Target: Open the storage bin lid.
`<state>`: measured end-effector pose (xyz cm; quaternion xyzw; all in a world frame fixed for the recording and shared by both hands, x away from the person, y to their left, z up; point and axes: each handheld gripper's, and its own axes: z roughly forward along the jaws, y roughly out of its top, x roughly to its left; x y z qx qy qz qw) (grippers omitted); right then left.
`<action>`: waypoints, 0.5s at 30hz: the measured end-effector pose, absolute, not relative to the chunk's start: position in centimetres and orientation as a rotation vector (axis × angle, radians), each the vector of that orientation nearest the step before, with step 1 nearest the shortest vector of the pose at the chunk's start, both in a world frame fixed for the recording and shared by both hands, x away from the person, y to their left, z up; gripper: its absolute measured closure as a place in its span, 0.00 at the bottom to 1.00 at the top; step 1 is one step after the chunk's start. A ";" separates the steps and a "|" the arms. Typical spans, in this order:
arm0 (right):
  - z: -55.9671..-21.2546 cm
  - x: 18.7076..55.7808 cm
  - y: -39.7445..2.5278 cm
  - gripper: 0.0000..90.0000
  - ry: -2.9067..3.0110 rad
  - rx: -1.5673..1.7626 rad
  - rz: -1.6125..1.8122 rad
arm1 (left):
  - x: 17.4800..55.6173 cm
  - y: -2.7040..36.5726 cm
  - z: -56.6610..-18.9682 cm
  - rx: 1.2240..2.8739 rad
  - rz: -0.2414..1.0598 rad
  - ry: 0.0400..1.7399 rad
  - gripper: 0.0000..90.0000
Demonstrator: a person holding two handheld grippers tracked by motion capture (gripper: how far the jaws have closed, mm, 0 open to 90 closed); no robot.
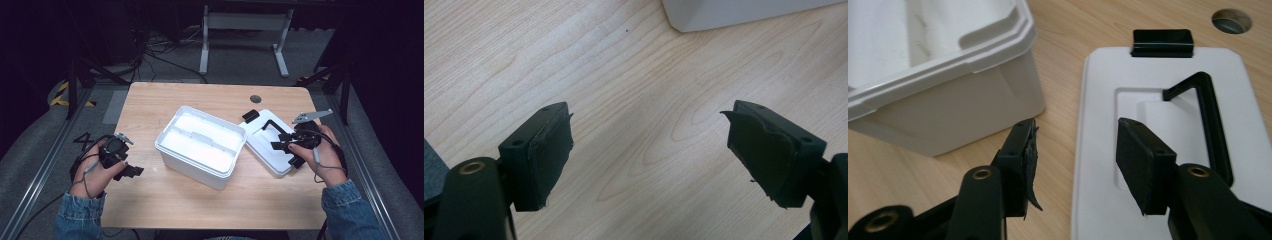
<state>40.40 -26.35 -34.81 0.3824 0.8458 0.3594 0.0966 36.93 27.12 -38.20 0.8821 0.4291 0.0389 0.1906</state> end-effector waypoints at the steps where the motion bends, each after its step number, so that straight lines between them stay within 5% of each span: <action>1: -34.8 40.1 -26.2 0.57 2.509 1.118 1.080 | 36.9 27.1 -38.2 2.478 0.100 1.210 0.21; 15: -35.9 37.2 -24.7 0.58 2.555 1.021 1.170 | 36.6 27.3 -38.2 2.478 0.106 1.219 0.21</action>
